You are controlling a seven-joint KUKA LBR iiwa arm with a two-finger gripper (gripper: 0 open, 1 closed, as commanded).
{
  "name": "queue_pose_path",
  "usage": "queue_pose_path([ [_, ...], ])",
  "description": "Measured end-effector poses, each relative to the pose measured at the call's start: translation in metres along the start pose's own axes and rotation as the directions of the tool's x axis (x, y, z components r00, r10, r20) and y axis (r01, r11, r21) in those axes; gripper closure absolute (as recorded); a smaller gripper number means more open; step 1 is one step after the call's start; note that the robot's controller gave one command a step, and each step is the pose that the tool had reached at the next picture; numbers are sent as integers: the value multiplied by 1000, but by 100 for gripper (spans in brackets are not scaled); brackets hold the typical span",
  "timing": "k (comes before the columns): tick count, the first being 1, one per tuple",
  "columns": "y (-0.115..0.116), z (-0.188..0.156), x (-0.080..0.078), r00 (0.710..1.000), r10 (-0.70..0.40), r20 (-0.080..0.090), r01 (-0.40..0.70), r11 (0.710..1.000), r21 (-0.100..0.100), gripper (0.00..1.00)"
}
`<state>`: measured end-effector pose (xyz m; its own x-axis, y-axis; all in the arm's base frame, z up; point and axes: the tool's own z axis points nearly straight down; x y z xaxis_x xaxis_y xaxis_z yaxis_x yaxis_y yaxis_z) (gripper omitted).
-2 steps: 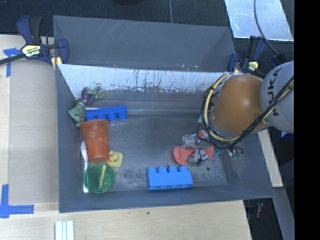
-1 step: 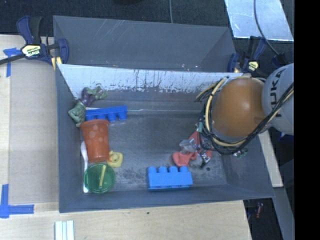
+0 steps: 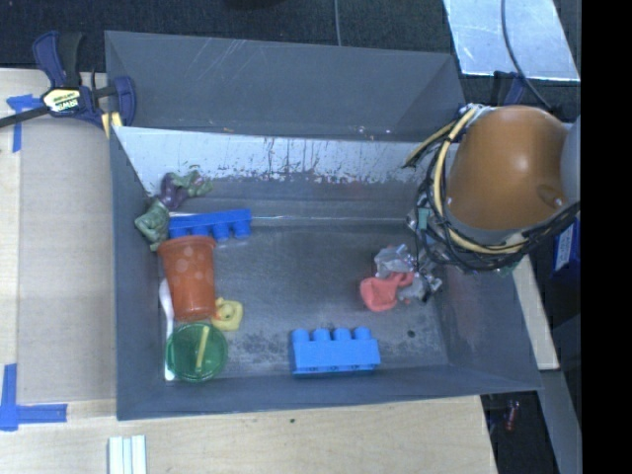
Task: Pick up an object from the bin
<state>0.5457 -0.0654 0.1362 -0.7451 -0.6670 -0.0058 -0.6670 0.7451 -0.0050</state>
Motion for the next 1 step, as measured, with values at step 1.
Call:
queue_pose_path([
  [1, -17, -80, 35, 990, -138, -1, 138, 990, -5, 100],
])
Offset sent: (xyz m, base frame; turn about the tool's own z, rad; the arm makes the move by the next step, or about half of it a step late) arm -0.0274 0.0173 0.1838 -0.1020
